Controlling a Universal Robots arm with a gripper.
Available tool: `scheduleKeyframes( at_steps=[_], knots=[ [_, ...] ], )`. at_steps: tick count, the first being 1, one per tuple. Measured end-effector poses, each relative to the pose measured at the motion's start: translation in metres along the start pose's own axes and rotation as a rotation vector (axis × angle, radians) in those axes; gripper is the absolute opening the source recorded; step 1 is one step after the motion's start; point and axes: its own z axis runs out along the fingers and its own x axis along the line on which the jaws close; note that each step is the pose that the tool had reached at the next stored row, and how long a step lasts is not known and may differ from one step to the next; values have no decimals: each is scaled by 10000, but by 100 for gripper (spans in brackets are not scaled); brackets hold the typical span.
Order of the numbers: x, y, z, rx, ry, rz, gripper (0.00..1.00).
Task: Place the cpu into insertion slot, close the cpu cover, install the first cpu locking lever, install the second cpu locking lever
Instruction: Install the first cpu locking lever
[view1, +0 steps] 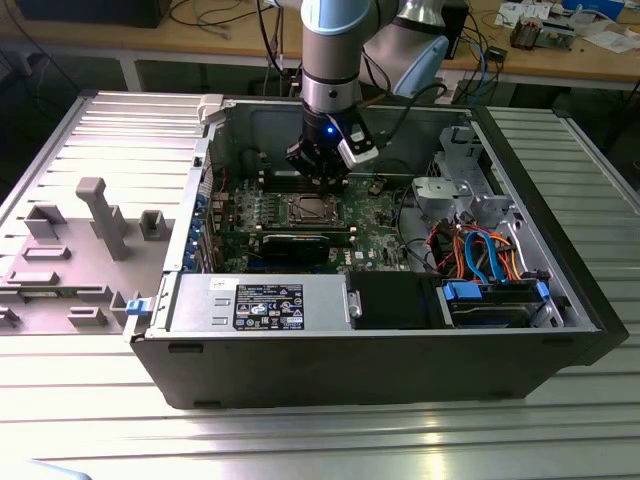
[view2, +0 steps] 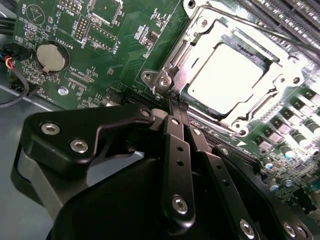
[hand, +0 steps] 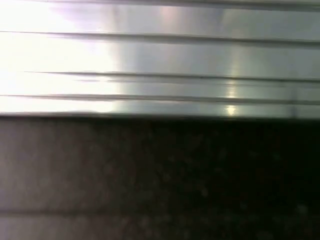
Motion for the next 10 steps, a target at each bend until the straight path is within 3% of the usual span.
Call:
scheduleKeyframes(
  at_steps=[4, 10],
  knots=[
    [0, 1, -7, -38, -3, 2, 11],
    [-1, 2, -46, 21, 1, -1, 11]
  ],
)
